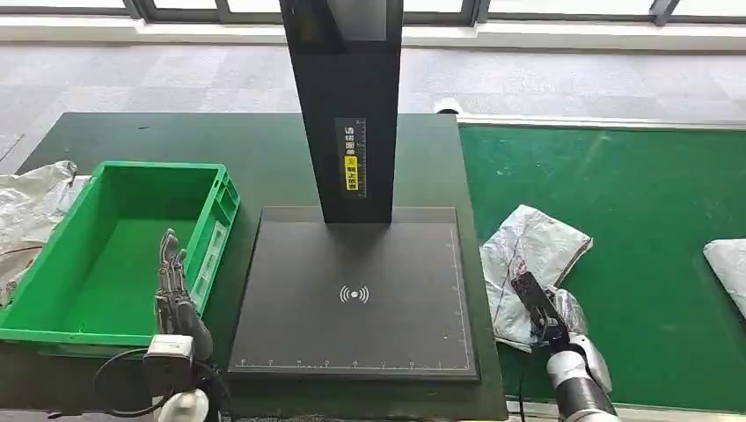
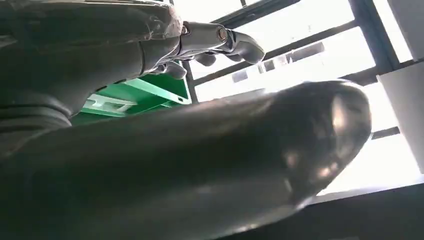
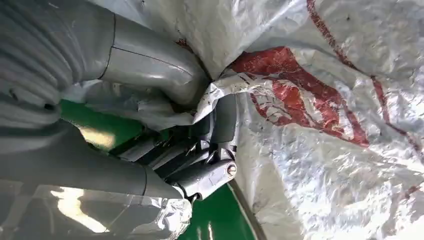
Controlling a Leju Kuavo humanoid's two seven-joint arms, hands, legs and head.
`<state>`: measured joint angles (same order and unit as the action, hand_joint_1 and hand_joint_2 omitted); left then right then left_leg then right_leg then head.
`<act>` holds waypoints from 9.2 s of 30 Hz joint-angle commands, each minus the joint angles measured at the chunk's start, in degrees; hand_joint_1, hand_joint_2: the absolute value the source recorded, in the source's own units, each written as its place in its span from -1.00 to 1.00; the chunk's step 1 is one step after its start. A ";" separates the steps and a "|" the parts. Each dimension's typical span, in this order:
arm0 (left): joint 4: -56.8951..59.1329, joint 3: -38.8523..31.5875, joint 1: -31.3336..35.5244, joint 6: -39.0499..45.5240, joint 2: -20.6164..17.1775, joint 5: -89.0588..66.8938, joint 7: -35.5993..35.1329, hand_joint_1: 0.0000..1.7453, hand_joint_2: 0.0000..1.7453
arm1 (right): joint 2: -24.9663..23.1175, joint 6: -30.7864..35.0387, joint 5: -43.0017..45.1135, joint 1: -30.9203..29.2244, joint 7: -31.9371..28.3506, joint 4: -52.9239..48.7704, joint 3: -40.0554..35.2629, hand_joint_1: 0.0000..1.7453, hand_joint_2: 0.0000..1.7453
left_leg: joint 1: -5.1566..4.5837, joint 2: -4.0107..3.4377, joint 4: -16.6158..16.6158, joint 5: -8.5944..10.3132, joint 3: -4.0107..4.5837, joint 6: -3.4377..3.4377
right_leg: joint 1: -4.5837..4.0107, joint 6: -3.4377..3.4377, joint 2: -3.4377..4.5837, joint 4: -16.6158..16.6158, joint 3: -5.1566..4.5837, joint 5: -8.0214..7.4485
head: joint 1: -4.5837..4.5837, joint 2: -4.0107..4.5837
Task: Moved the parcel from conveyor to table for the left to box.
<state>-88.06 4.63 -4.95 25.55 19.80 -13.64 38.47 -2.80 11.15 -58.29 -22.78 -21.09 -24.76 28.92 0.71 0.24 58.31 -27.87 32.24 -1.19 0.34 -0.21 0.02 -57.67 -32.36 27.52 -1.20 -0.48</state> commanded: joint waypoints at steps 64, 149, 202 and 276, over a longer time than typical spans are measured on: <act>6.48 1.44 4.15 4.60 -1.76 3.64 0.26 -1.00 -1.00 | -11.09 -8.97 27.40 10.52 -15.65 -14.68 -36.98 1.00 1.00 | 0.01 -0.08 -0.13 0.06 0.01 -0.01 | 0.03 0.06 0.07 0.09 -0.03 -0.03 | 0.00 0.00; 45.36 19.96 19.55 -3.96 -1.68 -55.20 -20.42 -1.00 1.00 | 2.99 -7.84 46.65 38.19 -18.91 -91.38 -38.84 -1.00 1.00 | -0.13 0.05 -0.18 0.03 -0.05 0.04 | 0.17 0.02 -0.10 0.15 0.04 -0.01 | 0.02 0.00; 15.58 8.76 9.80 8.07 -2.47 -33.88 -4.88 1.00 1.00 | 2.57 -3.88 45.09 39.65 -18.91 -92.48 -40.34 -1.00 1.00 | -0.14 -0.18 -0.14 -0.17 -0.41 0.22 | 0.17 -0.14 0.11 0.16 0.44 0.16 | 0.00 0.02; -8.40 -21.14 4.15 14.45 0.20 -17.92 0.31 1.00 1.00 | 0.71 -4.39 44.80 41.20 -18.91 -92.26 -39.07 -1.00 1.00 | -0.11 0.00 -0.26 -0.09 -0.27 0.22 | 0.17 -0.07 -0.08 0.23 0.32 0.19 | 0.00 0.02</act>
<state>-106.84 -13.46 -3.10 40.06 20.61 -28.22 40.28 -1.29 6.60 -13.20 18.42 -40.13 -118.11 -9.88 0.65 0.33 58.28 -28.09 32.04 -1.01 0.46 -0.31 -0.14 -57.61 -32.05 27.84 -1.20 -0.46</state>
